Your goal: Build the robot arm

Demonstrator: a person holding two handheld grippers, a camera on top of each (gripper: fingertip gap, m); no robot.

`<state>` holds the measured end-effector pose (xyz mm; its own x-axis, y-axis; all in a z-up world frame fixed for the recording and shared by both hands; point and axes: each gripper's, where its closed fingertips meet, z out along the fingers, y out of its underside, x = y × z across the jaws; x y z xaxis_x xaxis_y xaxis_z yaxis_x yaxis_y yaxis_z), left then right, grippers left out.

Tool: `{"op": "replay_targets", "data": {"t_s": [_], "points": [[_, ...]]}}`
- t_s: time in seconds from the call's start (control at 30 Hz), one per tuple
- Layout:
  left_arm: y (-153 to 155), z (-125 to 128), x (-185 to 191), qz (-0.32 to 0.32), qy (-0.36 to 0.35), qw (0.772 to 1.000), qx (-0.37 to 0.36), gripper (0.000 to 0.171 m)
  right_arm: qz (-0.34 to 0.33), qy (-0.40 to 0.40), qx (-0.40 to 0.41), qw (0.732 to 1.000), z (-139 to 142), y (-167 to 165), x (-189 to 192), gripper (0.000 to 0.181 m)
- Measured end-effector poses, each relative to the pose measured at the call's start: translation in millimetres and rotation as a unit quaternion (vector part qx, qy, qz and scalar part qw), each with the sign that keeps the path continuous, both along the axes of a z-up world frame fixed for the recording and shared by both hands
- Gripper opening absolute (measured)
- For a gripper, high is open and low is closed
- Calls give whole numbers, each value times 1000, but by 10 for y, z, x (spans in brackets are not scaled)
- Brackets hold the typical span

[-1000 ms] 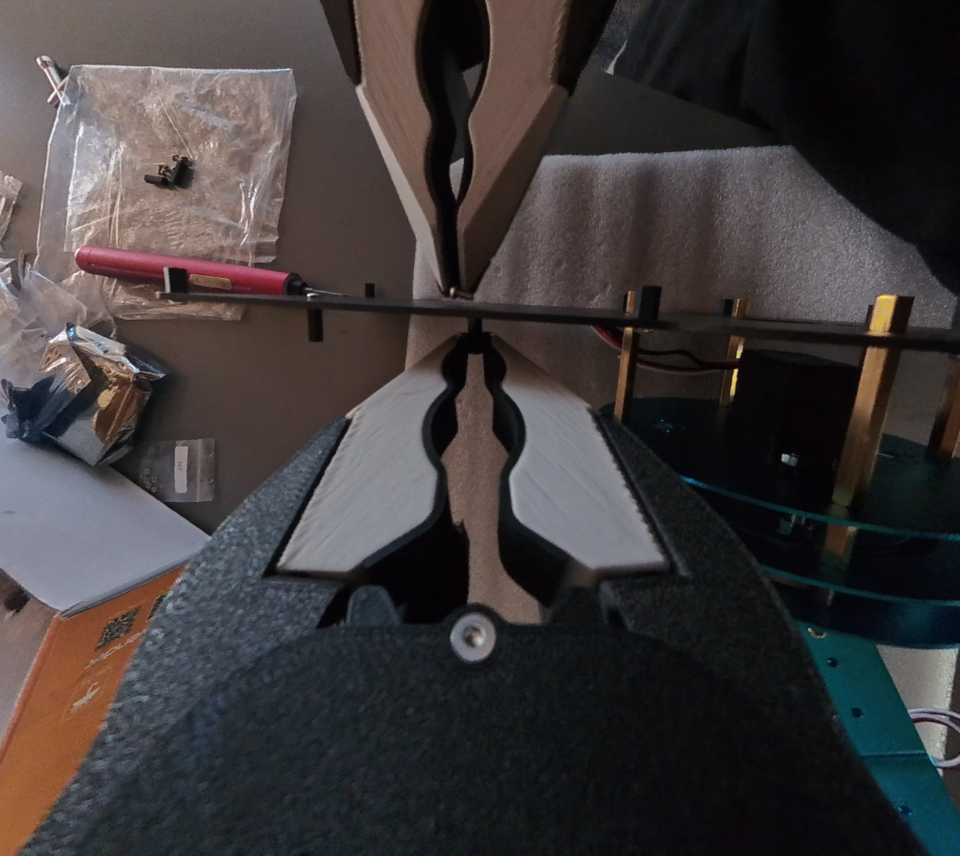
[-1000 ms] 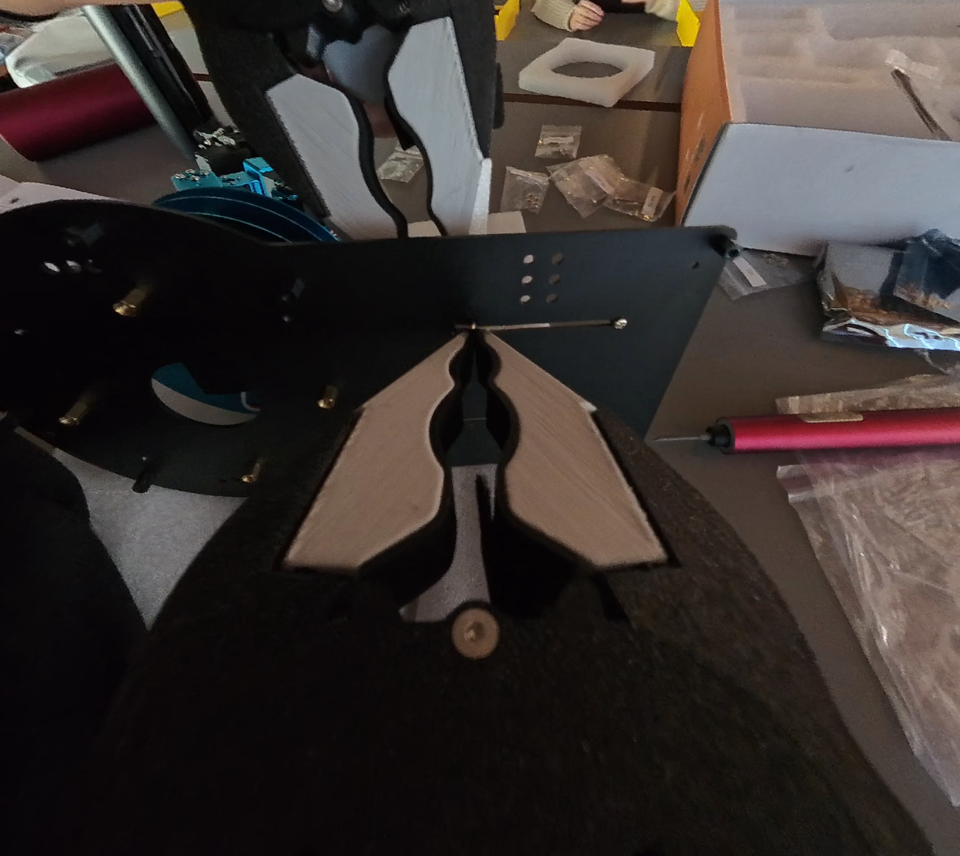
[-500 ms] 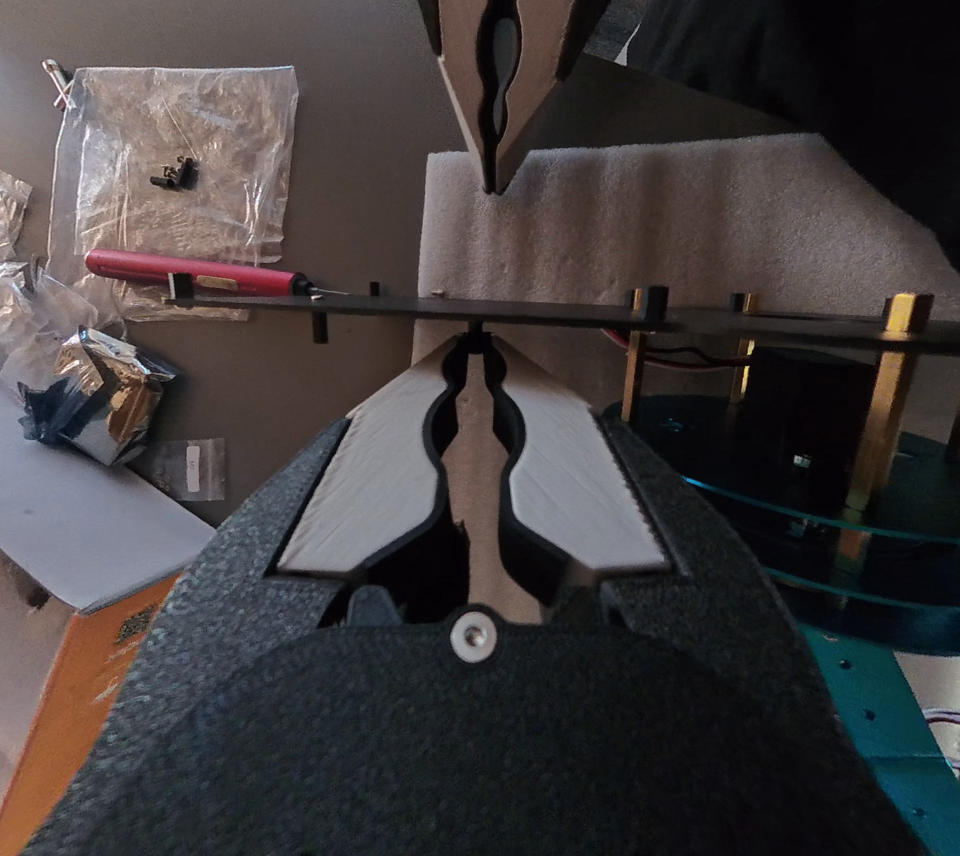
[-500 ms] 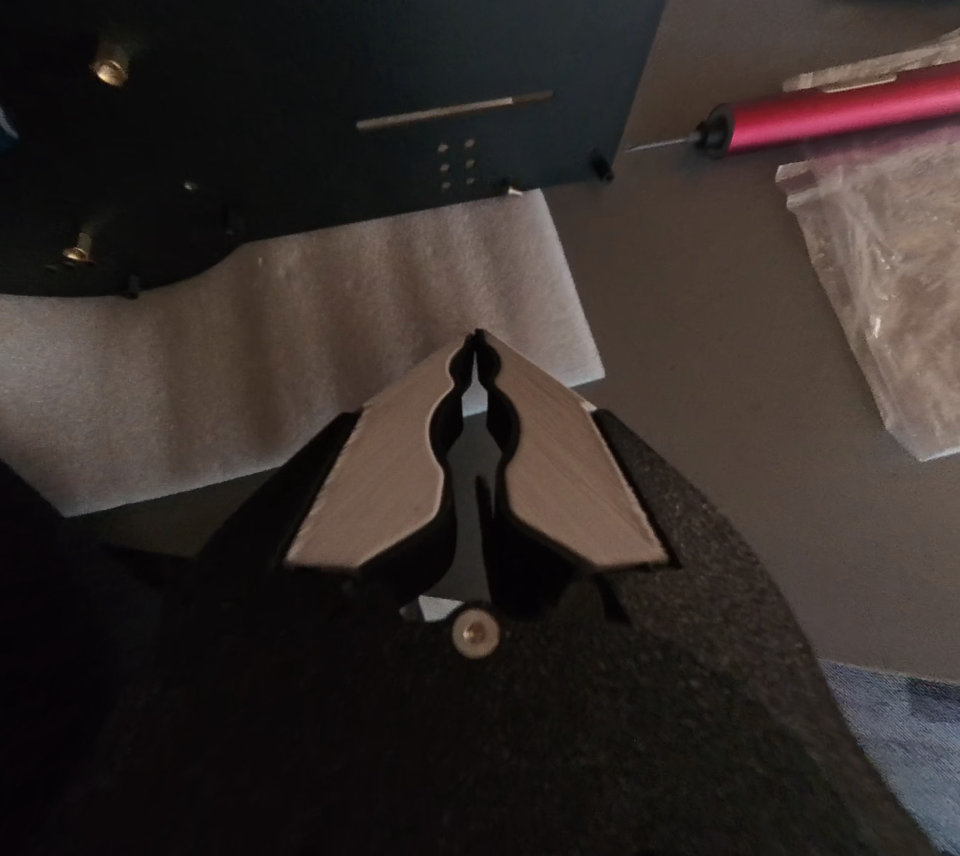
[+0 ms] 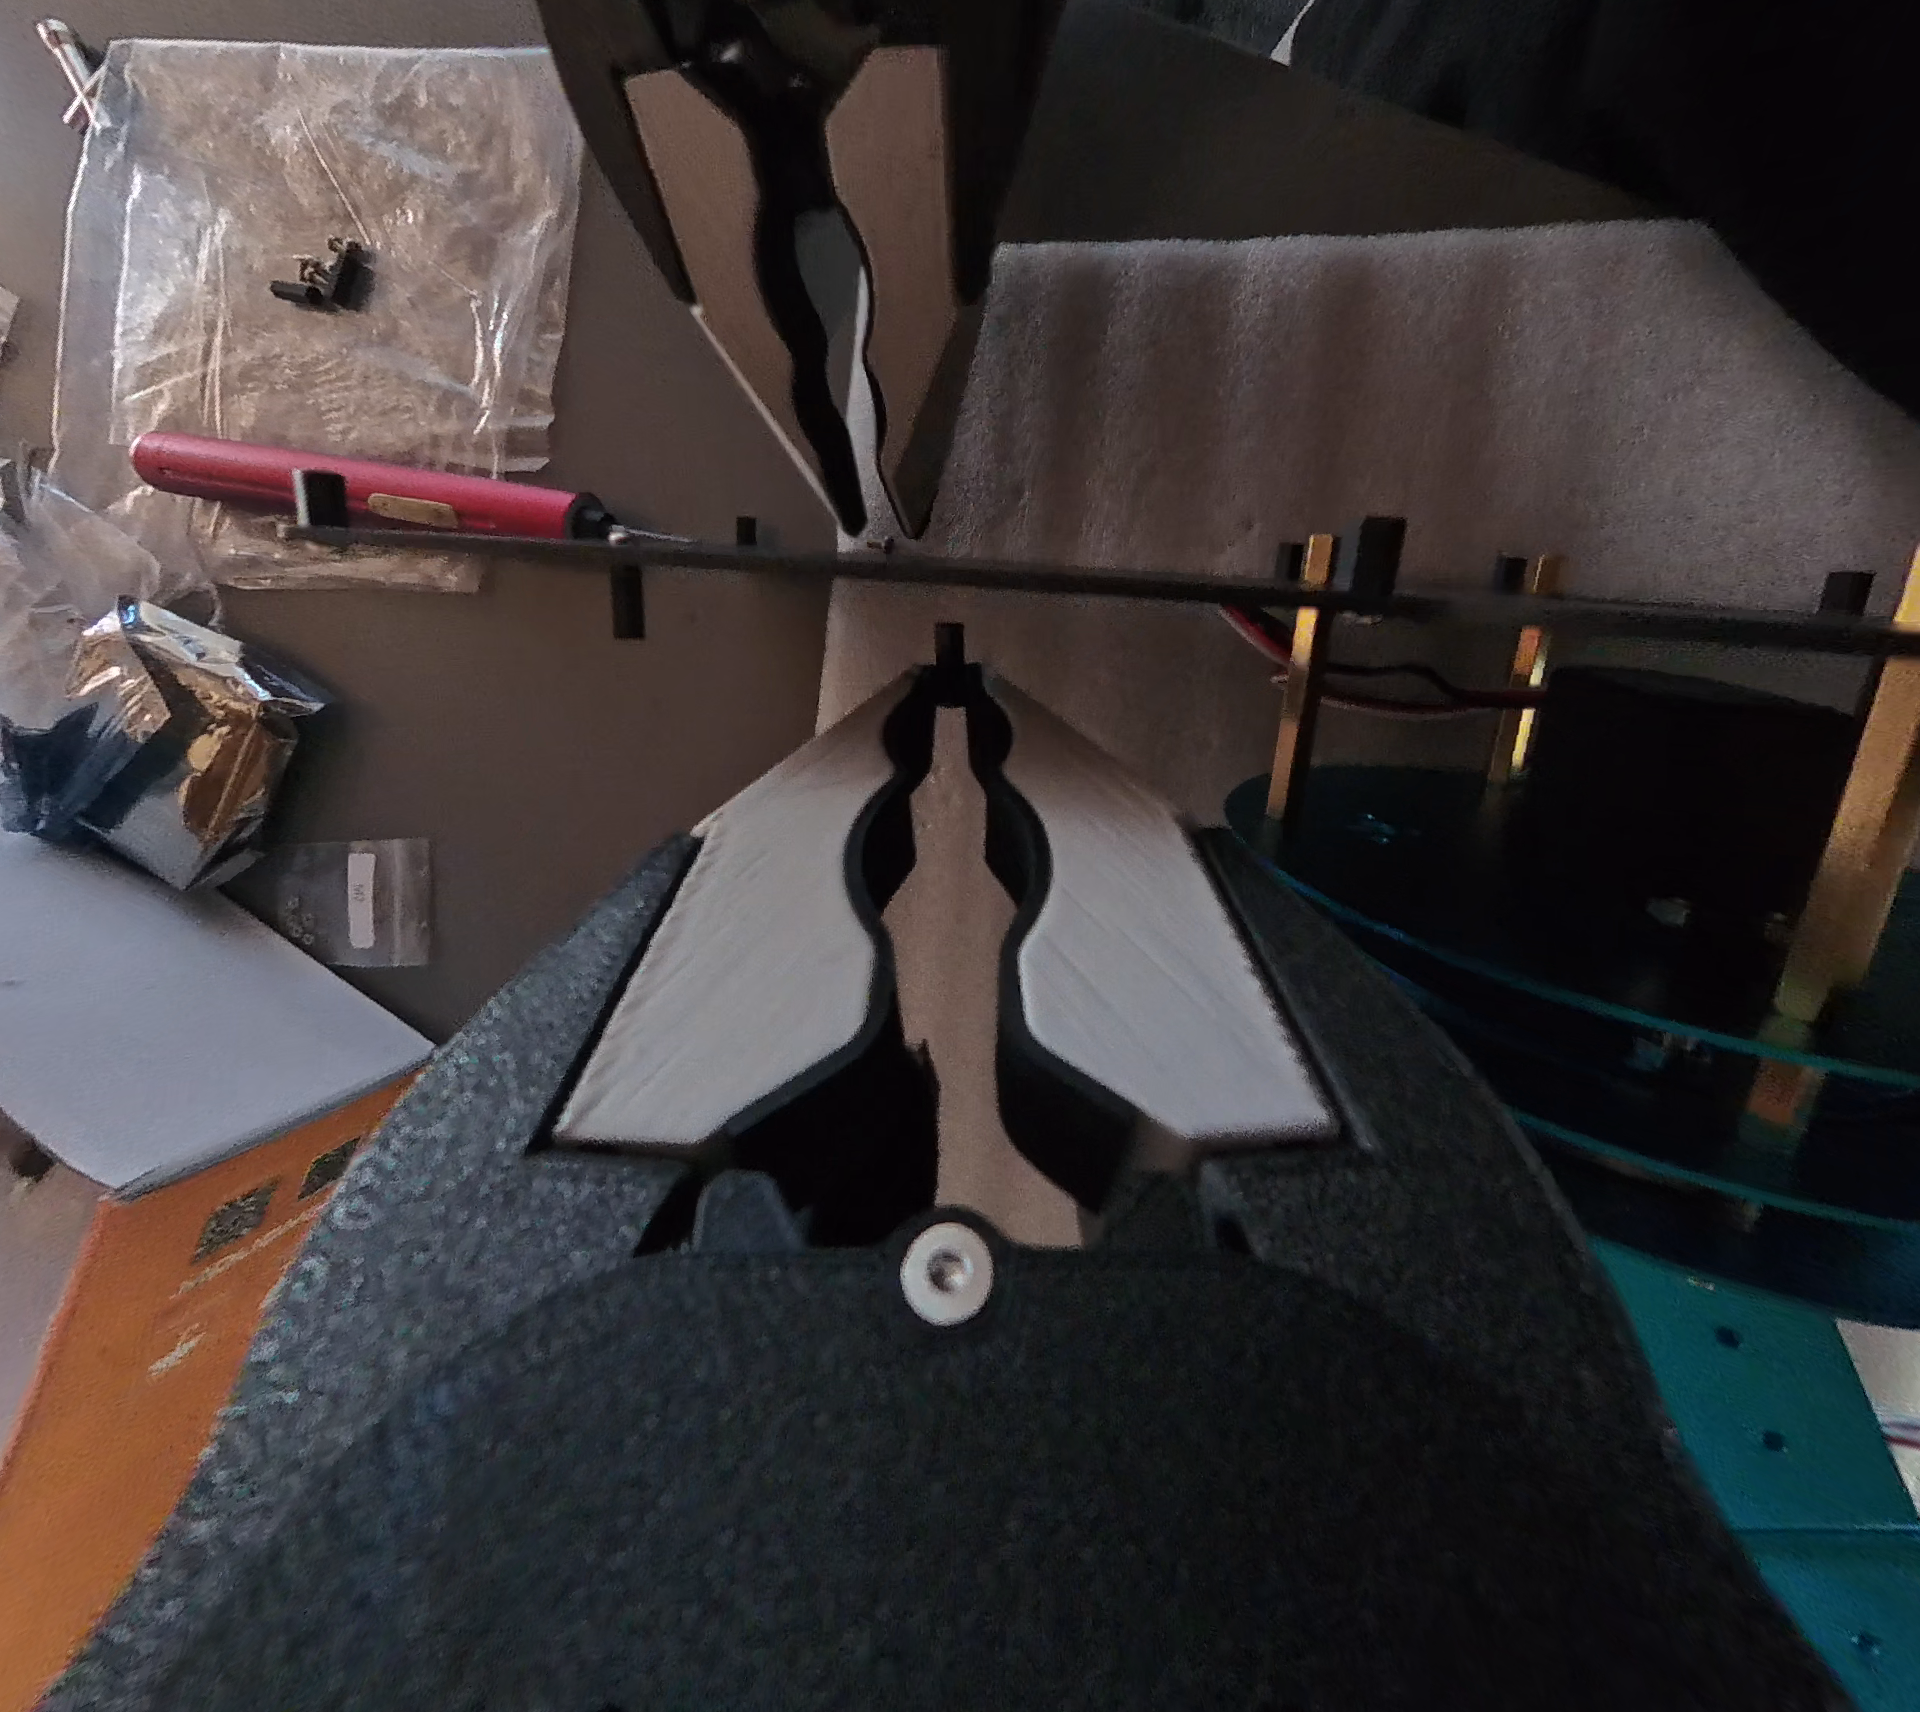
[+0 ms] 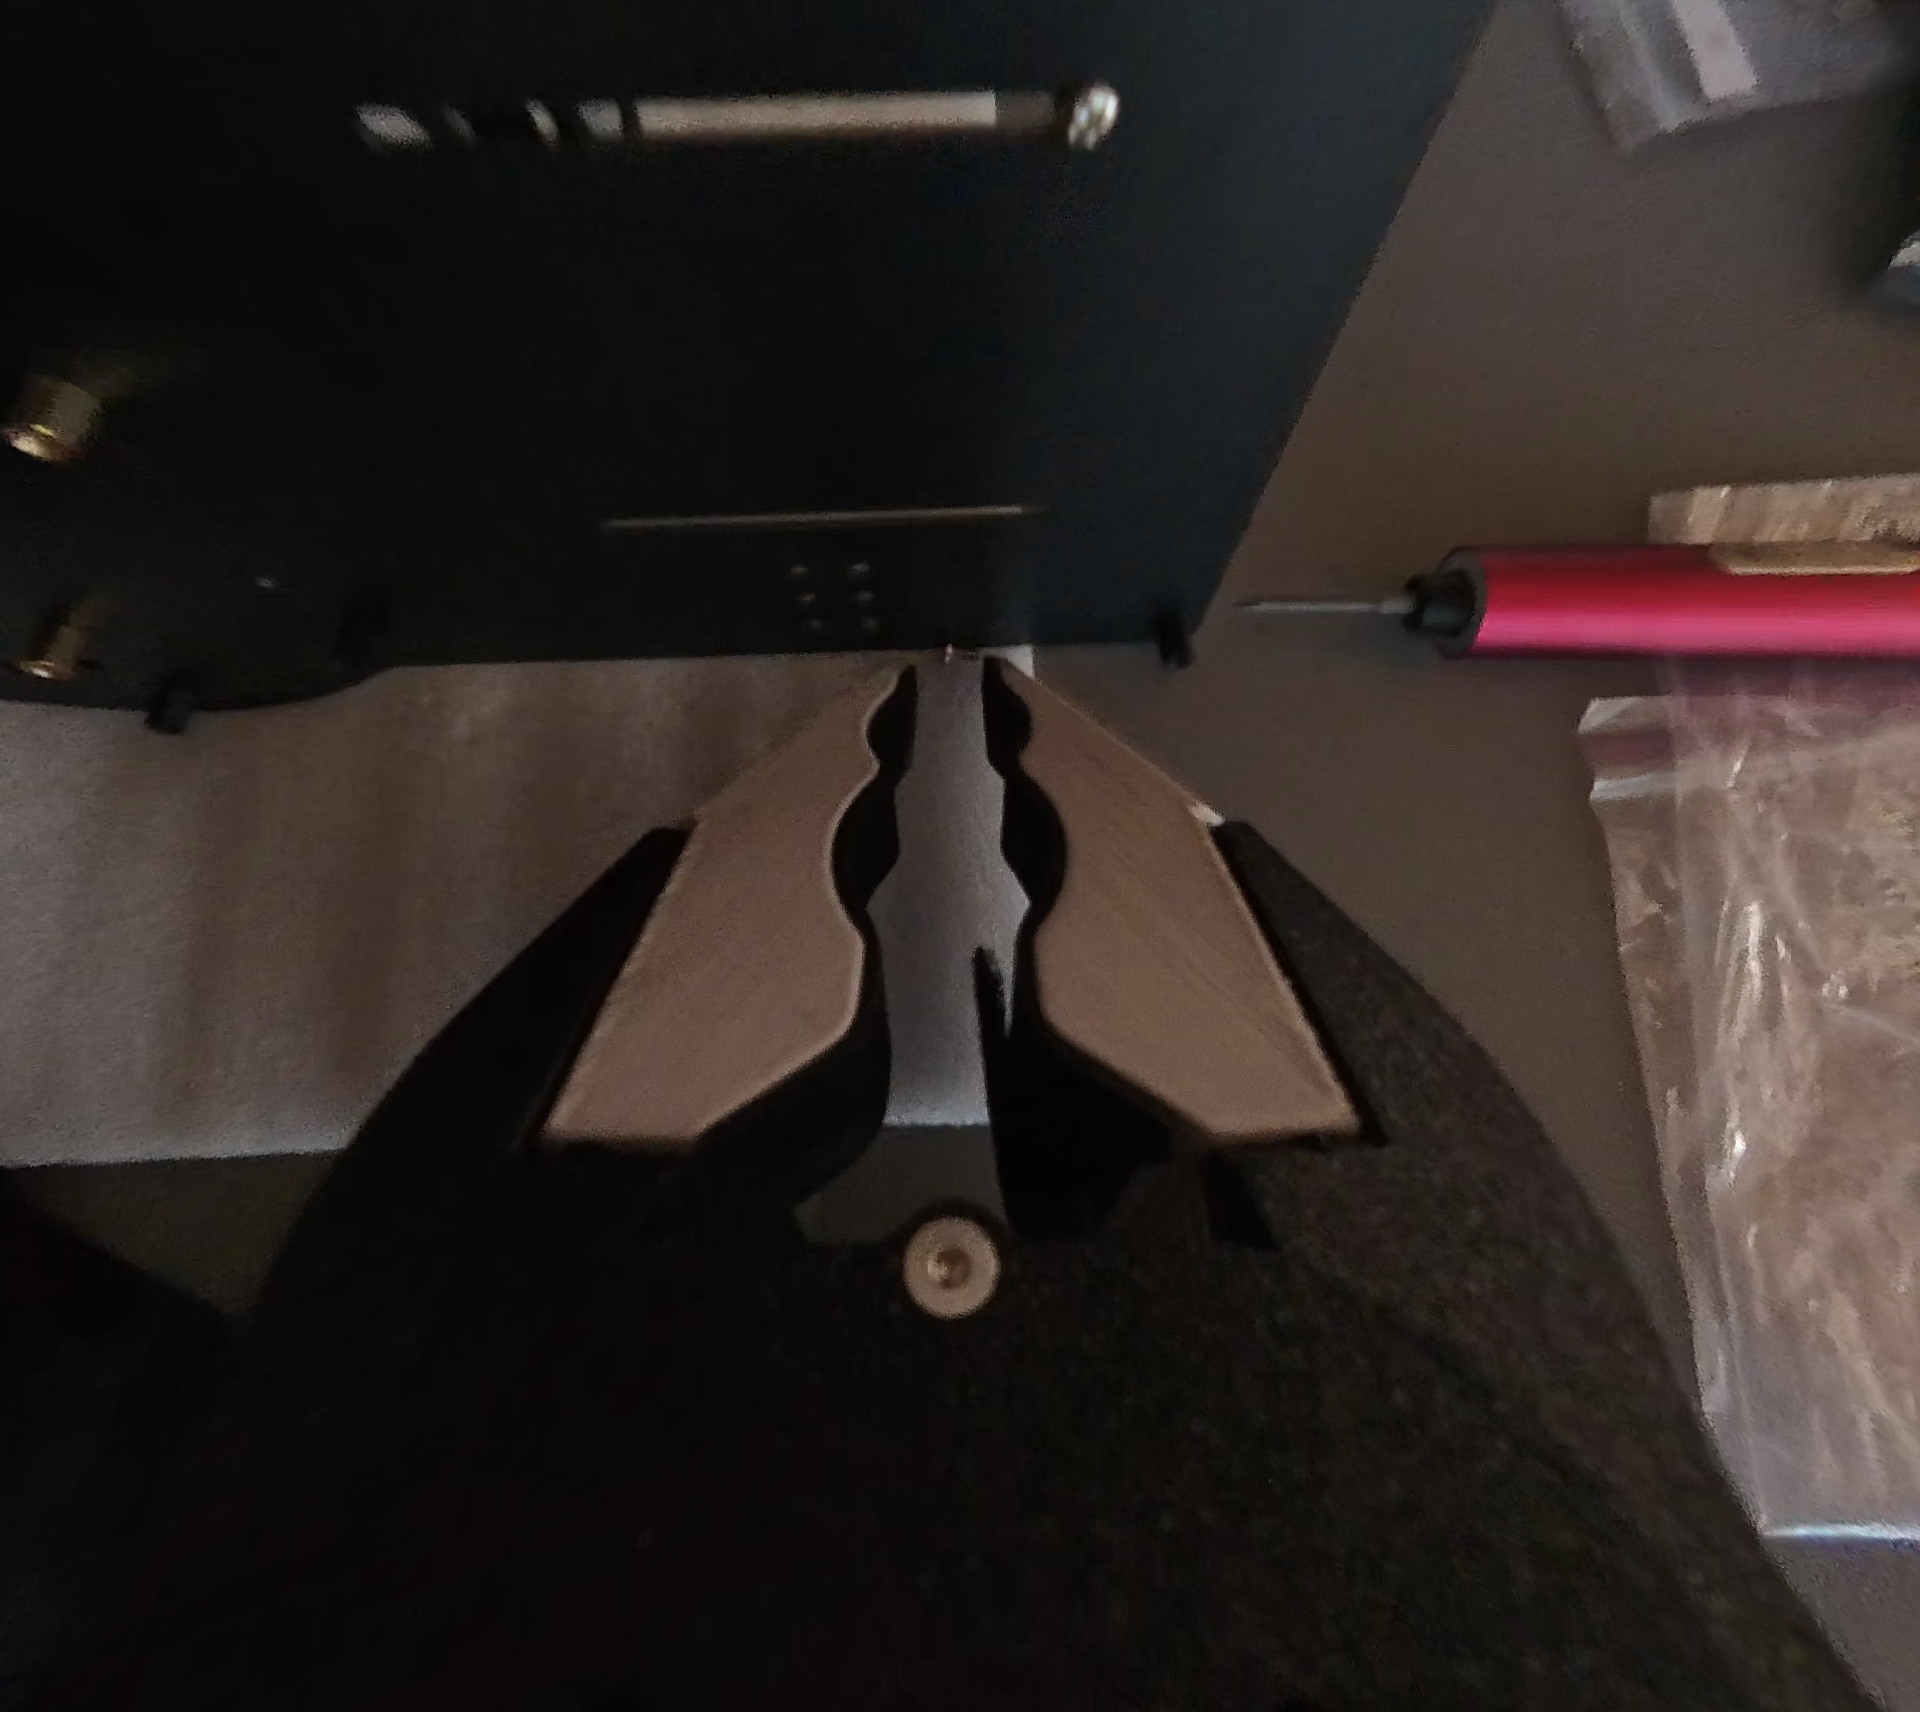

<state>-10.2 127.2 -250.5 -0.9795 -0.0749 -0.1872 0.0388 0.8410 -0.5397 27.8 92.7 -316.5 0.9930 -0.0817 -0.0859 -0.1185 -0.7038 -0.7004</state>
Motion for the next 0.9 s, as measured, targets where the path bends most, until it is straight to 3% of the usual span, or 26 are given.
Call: {"op": "replay_targets", "data": {"t_s": [0.13,0.3,0.37,0.47,0.57,0.67,0.8,0.9], "points": [[20,8,22,3,3,1000,-7,5,-5,24,3,1000,-10,51,10,14],[29,8,48,4,2,1000,-10,5,25,-12,-5,1000,20,23,23,6],[50,1,40,5,2,1000,-7,5,80,-1,2,997,83,-32,-162,6],[80,5,22,8,4,1000,-7,5,215,74,-18,974,65,-280,-696,6],[89,10,24,8,2,1000,-6,5,247,23,-19,969,33,-367,-718,6],[70,19,22,5,-1,1000,-7,4,208,19,-38,977,22,-457,-618,13],[51,34,41,-1,-9,1000,-10,5,61,53,1,997,100,-546,-595,16],[45,22,71,-5,-12,1000,-13,5,-54,45,34,997,124,-581,-571,4]]}}
